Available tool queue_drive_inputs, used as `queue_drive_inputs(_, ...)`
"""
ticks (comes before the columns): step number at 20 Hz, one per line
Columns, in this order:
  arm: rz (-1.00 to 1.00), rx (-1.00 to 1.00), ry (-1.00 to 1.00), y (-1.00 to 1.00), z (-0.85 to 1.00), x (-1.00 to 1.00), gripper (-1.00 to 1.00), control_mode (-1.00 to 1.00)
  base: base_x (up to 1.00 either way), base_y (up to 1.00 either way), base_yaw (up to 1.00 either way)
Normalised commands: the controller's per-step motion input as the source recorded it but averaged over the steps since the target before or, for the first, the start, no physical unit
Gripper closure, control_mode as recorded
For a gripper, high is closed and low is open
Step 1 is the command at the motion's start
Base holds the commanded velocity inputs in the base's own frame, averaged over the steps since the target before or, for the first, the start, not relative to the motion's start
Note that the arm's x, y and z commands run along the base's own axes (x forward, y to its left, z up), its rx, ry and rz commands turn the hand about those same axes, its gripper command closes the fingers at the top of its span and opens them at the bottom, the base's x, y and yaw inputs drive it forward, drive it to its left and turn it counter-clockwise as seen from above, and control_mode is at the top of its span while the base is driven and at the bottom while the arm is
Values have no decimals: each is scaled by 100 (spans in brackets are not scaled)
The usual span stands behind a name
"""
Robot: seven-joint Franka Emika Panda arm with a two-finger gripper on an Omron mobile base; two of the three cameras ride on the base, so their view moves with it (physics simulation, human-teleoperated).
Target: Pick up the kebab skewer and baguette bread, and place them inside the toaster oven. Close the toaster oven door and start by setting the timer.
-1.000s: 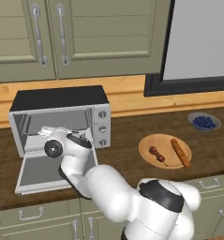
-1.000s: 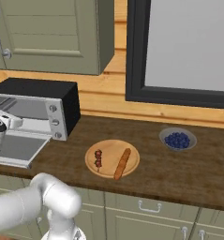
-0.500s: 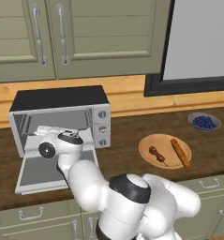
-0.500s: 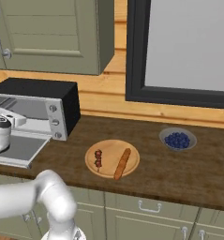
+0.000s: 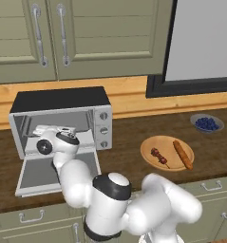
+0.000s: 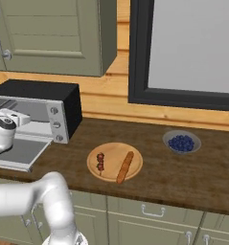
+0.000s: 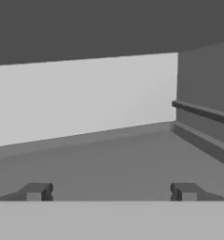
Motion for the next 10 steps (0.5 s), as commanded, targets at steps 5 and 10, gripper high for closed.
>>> queue_drive_inputs(5, 0, -5, 4, 32, -35, 49, -100, -100, 0, 0, 0)
queue_drive_inputs(10, 0, -5, 1, 26, -22, 38, -100, -100, 0, 0, 0)
